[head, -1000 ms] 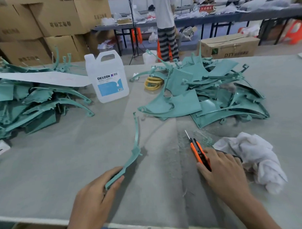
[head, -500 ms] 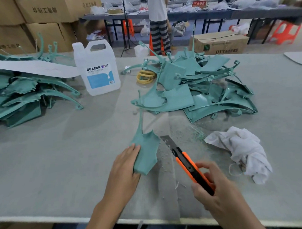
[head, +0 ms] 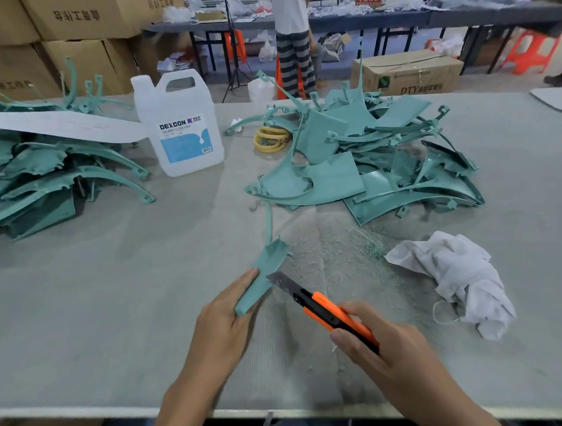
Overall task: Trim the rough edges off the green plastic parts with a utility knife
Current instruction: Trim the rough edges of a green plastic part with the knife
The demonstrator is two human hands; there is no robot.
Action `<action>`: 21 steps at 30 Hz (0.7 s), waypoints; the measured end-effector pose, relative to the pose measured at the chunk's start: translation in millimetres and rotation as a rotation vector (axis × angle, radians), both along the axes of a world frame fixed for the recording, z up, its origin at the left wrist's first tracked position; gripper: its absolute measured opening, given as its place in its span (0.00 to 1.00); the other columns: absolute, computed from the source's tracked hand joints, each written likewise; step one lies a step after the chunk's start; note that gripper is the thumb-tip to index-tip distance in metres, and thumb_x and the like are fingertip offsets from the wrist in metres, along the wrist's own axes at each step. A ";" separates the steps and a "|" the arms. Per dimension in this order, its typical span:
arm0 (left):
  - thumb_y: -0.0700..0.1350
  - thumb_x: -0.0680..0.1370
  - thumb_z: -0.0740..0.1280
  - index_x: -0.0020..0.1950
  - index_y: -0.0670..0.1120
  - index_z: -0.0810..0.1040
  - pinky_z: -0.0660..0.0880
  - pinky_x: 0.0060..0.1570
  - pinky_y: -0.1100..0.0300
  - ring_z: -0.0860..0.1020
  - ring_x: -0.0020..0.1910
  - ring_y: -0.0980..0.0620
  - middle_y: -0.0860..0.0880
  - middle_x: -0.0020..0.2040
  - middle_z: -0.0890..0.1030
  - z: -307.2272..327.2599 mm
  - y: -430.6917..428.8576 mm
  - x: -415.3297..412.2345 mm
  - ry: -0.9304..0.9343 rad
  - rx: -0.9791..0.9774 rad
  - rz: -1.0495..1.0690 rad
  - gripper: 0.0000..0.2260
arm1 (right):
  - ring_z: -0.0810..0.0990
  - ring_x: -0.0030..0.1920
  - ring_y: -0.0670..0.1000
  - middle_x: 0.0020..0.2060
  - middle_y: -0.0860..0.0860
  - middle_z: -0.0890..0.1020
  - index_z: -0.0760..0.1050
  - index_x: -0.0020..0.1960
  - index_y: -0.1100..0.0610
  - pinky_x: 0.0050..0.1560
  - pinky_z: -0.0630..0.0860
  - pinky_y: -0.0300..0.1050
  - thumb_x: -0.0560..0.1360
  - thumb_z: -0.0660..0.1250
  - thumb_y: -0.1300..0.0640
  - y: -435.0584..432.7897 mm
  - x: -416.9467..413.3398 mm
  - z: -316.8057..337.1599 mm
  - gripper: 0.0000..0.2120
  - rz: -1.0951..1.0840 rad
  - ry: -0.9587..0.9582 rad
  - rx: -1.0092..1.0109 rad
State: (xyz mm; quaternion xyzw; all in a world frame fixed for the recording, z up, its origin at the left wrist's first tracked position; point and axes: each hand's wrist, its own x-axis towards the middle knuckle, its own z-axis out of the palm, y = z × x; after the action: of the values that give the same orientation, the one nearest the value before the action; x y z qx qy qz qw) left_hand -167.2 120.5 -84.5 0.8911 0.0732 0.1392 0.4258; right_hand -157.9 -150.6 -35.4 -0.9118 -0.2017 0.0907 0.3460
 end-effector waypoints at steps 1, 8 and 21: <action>0.44 0.81 0.68 0.71 0.60 0.76 0.71 0.67 0.63 0.75 0.66 0.64 0.62 0.67 0.77 0.1 -0.2 -0.3 -0.002 -0.012 0.005 0.19 | 0.80 0.38 0.40 0.39 0.33 0.81 0.64 0.58 0.24 0.38 0.73 0.35 0.68 0.44 0.17 1.8 1.7 -0.3 0.25 0.005 -0.004 -0.014; 0.39 0.80 0.69 0.70 0.56 0.77 0.71 0.69 0.60 0.76 0.66 0.62 0.61 0.67 0.78 -4.6 -0.3 -3.6 -0.020 -0.048 -0.016 0.21 | 0.82 0.42 0.56 0.34 0.45 0.78 0.68 0.62 0.41 0.36 0.71 0.49 0.79 0.52 0.31 -0.7 48.7 -5.8 0.20 -0.226 -0.227 -0.280; 0.43 0.80 0.71 0.70 0.55 0.78 0.74 0.67 0.54 0.76 0.65 0.63 0.61 0.66 0.79 -8.9 -4.6 -0.8 -0.054 -0.058 0.000 0.19 | 0.79 0.38 0.43 0.39 0.38 0.82 0.67 0.63 0.30 0.38 0.74 0.38 0.72 0.53 0.24 9.2 11.7 3.6 0.23 0.061 -0.108 0.035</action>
State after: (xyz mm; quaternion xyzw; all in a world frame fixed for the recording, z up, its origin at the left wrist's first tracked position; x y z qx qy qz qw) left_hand -168.1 115.9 -93.4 0.8743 0.0658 0.1612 0.4531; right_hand -146.1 -141.4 -31.8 -0.9025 -0.2497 0.0482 0.3476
